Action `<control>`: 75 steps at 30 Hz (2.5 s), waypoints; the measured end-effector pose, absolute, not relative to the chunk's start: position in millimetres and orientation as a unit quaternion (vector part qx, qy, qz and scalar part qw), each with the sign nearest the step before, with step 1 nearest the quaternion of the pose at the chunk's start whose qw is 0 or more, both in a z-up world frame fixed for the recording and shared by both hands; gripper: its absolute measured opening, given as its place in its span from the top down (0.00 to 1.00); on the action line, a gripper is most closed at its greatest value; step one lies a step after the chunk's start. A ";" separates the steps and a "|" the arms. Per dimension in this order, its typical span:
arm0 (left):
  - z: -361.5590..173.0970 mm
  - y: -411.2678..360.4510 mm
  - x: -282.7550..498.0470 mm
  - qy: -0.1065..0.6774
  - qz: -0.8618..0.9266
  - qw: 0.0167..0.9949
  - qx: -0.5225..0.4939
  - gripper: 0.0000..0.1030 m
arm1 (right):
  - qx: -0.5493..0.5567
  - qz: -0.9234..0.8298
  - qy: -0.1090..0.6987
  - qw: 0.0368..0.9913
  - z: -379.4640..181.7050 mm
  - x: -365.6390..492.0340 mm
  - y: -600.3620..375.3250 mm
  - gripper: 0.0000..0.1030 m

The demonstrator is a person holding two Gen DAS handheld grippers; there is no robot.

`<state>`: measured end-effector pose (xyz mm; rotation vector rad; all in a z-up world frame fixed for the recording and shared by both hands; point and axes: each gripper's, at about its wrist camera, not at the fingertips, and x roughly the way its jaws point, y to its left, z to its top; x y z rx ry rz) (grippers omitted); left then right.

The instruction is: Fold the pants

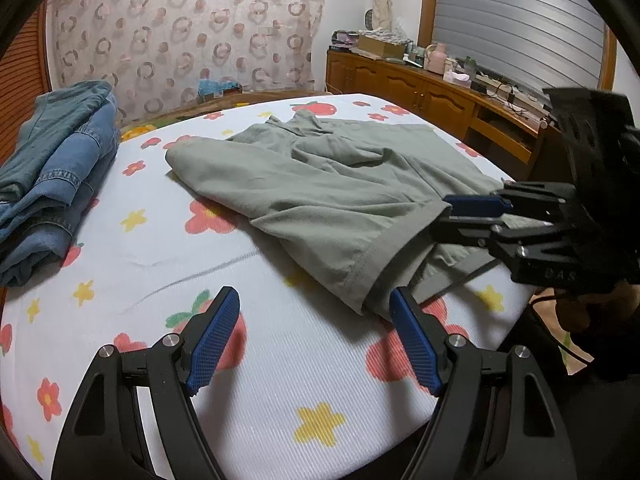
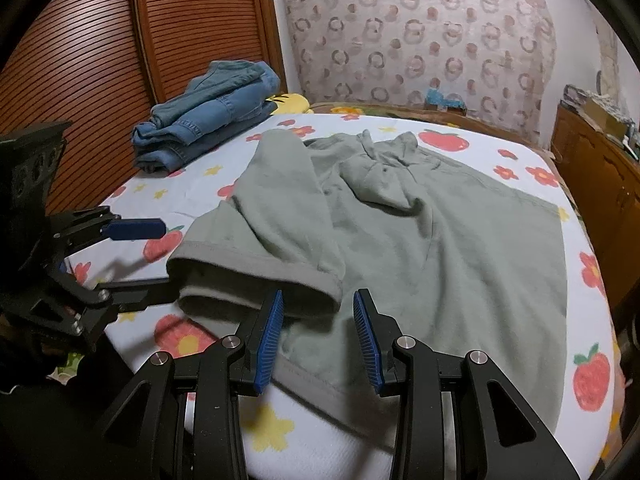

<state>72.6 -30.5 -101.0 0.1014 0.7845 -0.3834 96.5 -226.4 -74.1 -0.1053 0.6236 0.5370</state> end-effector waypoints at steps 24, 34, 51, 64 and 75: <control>-82.0 -35.3 74.6 0.358 -0.193 0.912 0.054 0.24 | -0.016 0.188 0.251 0.949 -51.5 38.6 -286.9 0.96; -78.6 -41.9 81.8 0.357 -0.197 0.911 0.059 0.24 | 0.001 0.149 0.286 0.947 -67.7 17.3 -288.5 0.96; -74.6 -48.2 117.9 0.353 -0.199 0.912 0.058 0.24 | -0.007 0.131 0.280 0.951 -45.0 -3.9 -286.2 0.84; -77.3 -25.9 152.0 0.356 -0.172 0.917 0.054 0.24 | -0.033 0.185 0.254 0.949 -32.0 57.0 -249.5 0.71; -78.0 -4.6 153.5 0.355 -0.146 0.922 0.040 0.24 | -0.042 0.233 0.247 0.940 -32.8 109.7 -233.6 0.68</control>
